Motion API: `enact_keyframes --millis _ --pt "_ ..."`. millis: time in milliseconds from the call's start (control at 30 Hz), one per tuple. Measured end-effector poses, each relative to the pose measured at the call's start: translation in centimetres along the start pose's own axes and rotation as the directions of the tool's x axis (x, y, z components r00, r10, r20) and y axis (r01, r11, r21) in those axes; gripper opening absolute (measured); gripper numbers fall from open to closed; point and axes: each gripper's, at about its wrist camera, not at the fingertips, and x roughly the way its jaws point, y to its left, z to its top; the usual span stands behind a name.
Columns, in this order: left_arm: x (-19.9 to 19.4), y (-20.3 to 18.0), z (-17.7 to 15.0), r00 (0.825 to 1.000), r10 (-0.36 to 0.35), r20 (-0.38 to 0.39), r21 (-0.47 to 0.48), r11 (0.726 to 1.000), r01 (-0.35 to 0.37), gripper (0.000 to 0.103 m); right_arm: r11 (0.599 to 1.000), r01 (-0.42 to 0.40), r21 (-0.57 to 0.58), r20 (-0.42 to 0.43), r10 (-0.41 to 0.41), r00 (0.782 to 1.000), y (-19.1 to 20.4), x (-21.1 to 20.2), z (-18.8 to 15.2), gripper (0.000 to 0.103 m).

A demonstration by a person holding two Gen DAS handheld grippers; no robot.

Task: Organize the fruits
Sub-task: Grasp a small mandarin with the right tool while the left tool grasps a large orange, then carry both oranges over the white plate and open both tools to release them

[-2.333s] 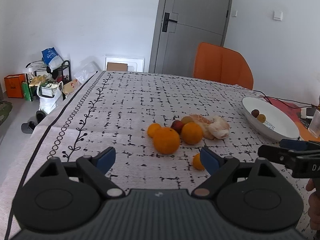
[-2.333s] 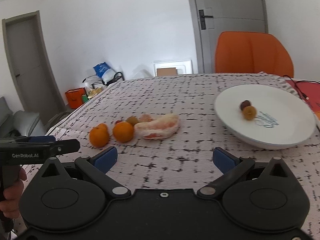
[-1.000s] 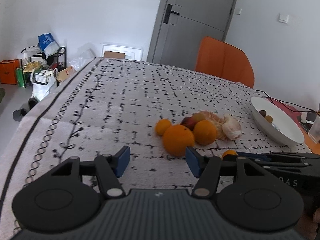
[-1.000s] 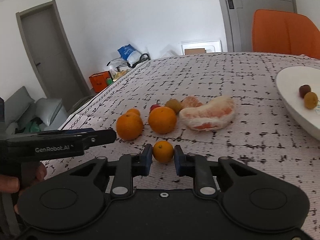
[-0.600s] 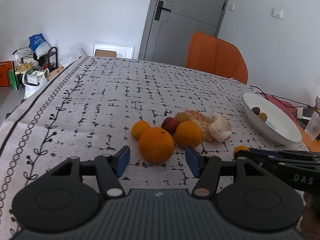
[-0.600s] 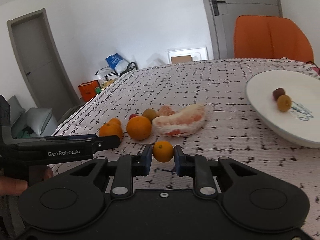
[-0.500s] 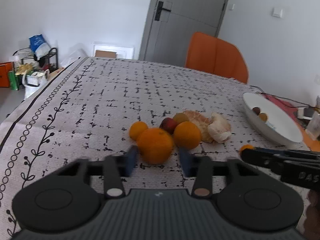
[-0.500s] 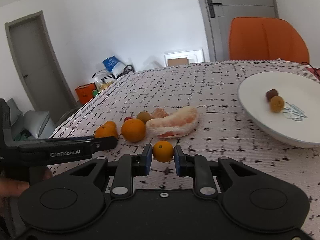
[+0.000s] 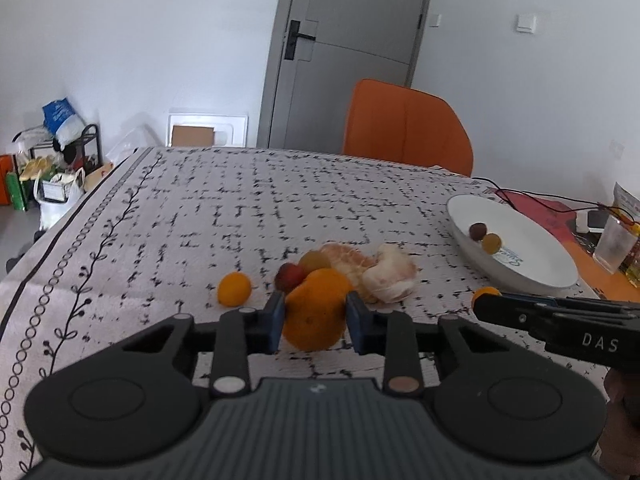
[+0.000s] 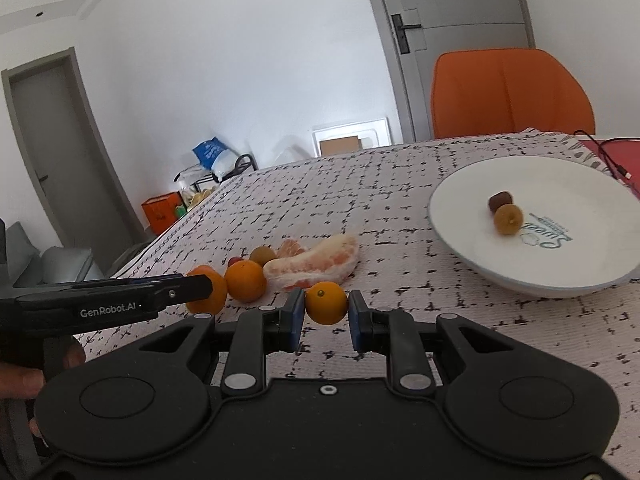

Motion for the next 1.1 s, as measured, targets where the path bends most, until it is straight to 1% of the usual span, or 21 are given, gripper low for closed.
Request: enact_keyframes --millis 67,100,133,200,267,333,400,467,500,533,567,600,633,733,900,967,1000,1067,1100 --pt "-0.1 -0.4 0.2 1.0 -0.013 0.004 0.003 1.0 0.013 0.023 1.0 0.004 0.006 0.009 -0.004 1.0 -0.4 -0.3 0.1 0.022" --pt "-0.1 -0.7 0.3 1.0 -0.02 0.008 0.01 1.0 0.02 0.007 1.0 0.006 0.009 0.013 -0.006 1.0 -0.6 -0.4 0.1 0.022" --pt "-0.1 -0.9 0.4 1.0 -0.025 0.004 0.017 1.0 0.024 0.002 1.0 0.009 0.012 0.017 -0.009 1.0 -0.8 -0.6 0.0 0.022" --pt "0.3 -1.3 0.5 1.0 -0.024 -0.008 0.025 0.999 0.024 0.002 1.0 0.014 0.023 0.022 -0.015 1.0 -1.3 -0.9 0.1 0.022" --pt "0.8 -1.5 0.4 0.999 -0.019 -0.037 0.025 0.999 0.02 0.003 0.999 0.018 0.033 0.027 -0.019 0.999 -1.7 -1.2 0.0 0.022" --pt "0.7 -1.6 0.3 0.999 -0.012 -0.033 0.02 1.0 0.012 0.007 0.999 0.017 0.033 0.032 -0.018 0.999 -2.0 -1.5 -0.1 0.022" --pt "0.6 -1.8 0.2 0.999 -0.008 -0.034 0.032 0.999 0.009 0.008 0.999 0.018 0.038 0.032 -0.019 0.999 -2.2 -1.5 -0.2 0.022" --pt "0.5 -1.9 0.1 0.999 0.001 -0.033 0.041 0.999 0.0 0.014 0.999 0.018 0.049 0.026 -0.019 0.999 -2.5 -1.4 -0.3 0.022" --pt "0.5 -1.9 0.0 1.0 0.003 -0.031 0.043 0.999 -0.002 0.021 0.998 0.017 0.053 0.024 -0.018 1.0 -2.6 -1.3 -0.3 0.022" --pt "0.5 -1.9 0.0 1.0 0.005 -0.031 0.043 0.999 -0.004 0.031 0.998 0.016 0.055 0.021 -0.017 1.0 -2.6 -1.2 -0.3 0.022" --pt "0.4 -1.9 0.0 0.999 0.005 -0.032 0.04 0.999 -0.004 0.037 0.998 0.014 0.057 0.019 -0.015 1.0 -2.7 -1.1 -0.4 0.022" --pt "0.5 -1.9 -0.1 0.999 0.001 -0.038 0.036 0.999 0.0 0.051 0.998 0.013 0.058 0.017 -0.014 1.0 -2.7 -1.0 -0.5 0.022" --pt "0.6 -1.9 -0.2 0.999 -0.003 -0.046 0.035 0.999 0.005 0.06 0.998 0.013 0.058 0.014 -0.014 1.0 -2.7 -0.9 -0.5 0.022" --pt "0.8 -2.1 -0.7 0.998 -0.033 -0.047 0.035 0.999 0.034 0.064 0.998 0.013 0.058 0.007 -0.014 1.0 -2.9 -0.6 -0.6 0.022" --pt "1.7 -2.7 -1.1 0.993 -0.095 -0.073 0.013 0.995 0.097 0.065 0.998 0.027 0.058 0.002 -0.027 1.0 -3.1 -0.5 -0.7 0.022" --pt "2.2 -3.1 -1.3 0.99 -0.109 -0.087 0.013 0.994 0.111 0.064 0.998 0.035 0.058 0.003 -0.036 0.999 -3.4 -0.6 -0.8 0.022" --pt "2.5 -3.3 -1.4 0.989 -0.111 -0.093 0.013 0.994 0.113 0.062 0.998 0.038 0.06 0.004 -0.038 0.999 -3.5 -0.7 -0.8 0.022" --pt "2.9 -3.6 -1.6 0.987 -0.132 -0.097 0.01 0.991 0.133 0.038 0.997 0.045 0.065 0.005 -0.045 0.999 -3.9 -0.9 -0.8 0.022" --pt "3.0 -3.8 -1.7 0.987 -0.128 -0.1 0.013 0.991 0.13 0.038 0.997 0.047 0.068 0.006 -0.048 0.999 -4.0 -1.0 -0.8 0.022"
